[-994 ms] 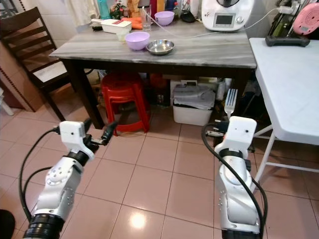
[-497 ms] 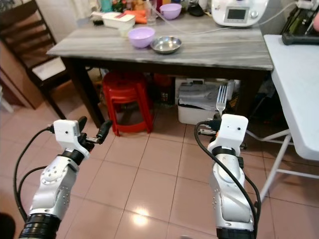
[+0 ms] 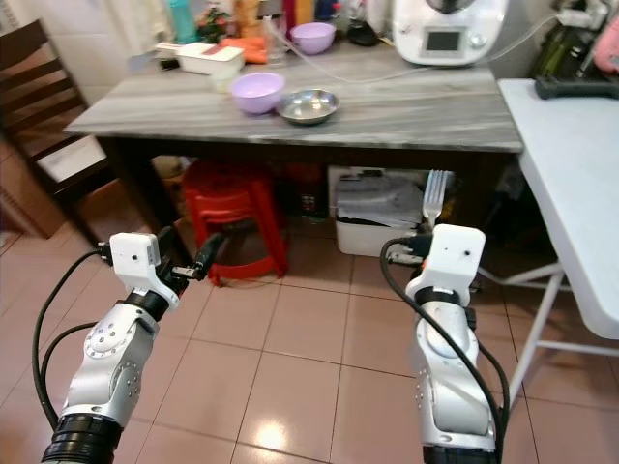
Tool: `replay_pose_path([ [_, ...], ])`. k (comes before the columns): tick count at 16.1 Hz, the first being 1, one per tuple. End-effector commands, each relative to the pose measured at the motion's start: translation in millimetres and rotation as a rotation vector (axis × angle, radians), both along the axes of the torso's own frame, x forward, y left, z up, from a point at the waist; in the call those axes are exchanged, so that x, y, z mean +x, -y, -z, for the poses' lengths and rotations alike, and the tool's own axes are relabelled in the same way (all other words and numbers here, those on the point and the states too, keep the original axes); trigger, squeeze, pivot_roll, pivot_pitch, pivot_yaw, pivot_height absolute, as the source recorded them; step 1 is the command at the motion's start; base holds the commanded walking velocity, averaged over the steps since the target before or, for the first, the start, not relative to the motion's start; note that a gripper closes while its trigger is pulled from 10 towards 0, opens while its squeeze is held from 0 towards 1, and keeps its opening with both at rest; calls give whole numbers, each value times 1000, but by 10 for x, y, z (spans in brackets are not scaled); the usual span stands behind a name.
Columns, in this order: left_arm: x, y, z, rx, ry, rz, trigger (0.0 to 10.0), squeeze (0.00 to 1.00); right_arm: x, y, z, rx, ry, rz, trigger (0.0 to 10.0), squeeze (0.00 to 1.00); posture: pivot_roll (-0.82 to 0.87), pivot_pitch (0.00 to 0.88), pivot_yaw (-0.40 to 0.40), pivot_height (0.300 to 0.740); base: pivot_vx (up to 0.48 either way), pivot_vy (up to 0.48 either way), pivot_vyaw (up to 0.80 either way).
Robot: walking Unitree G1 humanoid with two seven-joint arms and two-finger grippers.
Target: Setting the table
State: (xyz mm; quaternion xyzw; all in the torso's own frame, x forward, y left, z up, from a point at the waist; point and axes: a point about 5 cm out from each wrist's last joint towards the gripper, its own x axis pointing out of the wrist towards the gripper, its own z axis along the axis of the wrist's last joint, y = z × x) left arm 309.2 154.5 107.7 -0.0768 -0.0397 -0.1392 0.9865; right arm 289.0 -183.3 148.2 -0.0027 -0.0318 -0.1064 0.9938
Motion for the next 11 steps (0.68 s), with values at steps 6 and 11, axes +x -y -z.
replay_pose_path([
  [6,5,55,-14,3,3,24,10000,0,-26,51,-27,-8,16,15,10000,0,-150,57,90,740,417,0,0],
  [11,-102,-149,22,65,20,-81,10000,0,-104,93,22,-37,16,-17,10000,0,-141,50,88,740,429,0,0],
])
